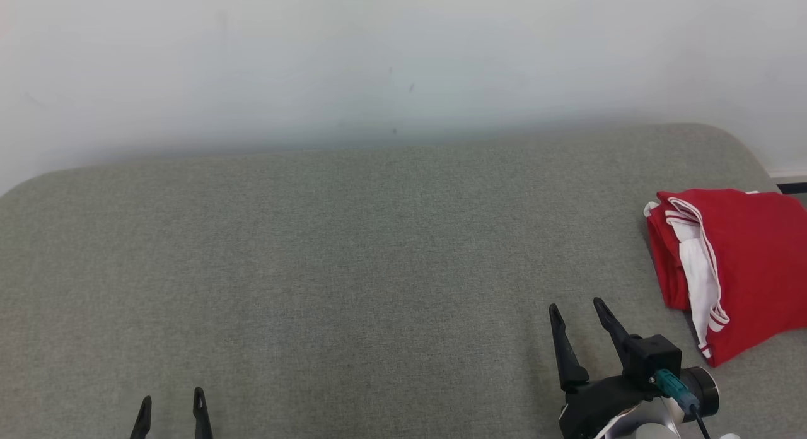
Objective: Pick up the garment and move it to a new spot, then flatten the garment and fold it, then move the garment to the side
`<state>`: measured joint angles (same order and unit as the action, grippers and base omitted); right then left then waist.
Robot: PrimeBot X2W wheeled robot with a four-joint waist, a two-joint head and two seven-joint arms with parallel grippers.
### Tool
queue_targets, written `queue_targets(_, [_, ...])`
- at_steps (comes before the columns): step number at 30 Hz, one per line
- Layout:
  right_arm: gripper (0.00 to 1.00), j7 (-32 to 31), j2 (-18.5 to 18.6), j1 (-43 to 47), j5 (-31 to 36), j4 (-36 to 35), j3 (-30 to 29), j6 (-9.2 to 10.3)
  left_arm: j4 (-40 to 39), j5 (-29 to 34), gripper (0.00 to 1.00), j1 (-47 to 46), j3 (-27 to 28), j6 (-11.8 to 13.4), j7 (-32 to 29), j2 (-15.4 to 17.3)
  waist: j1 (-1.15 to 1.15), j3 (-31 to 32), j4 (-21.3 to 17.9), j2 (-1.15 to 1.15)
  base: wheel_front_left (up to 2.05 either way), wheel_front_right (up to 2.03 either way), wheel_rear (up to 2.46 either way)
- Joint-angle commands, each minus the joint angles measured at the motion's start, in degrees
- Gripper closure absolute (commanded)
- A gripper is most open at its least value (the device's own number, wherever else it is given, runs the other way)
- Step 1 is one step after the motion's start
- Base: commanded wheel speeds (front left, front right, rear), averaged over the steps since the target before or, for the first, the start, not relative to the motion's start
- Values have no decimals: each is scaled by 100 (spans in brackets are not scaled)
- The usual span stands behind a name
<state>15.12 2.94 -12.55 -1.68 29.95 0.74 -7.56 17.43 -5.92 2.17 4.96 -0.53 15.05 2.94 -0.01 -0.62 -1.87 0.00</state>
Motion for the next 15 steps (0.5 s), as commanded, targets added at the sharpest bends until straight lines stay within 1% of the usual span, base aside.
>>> queue_targets(1, [0,-2,-4,88,-8,-30,13,19,-31,-38,0,33,25,-8,16,-5,1,36,39,0,0,0,0])
queue_targets(7, [0,-2,-4,130,-58,-121,33,19,-103,-69,0,90,79,-78,16,-6,1,8,67,0,0,0,0])
queue_targets(15, [0,-2,-4,171,-11,-190,98,19,-200,-92,0,99,57,-8,16,-7,1,-81,42,0,0,0,0])
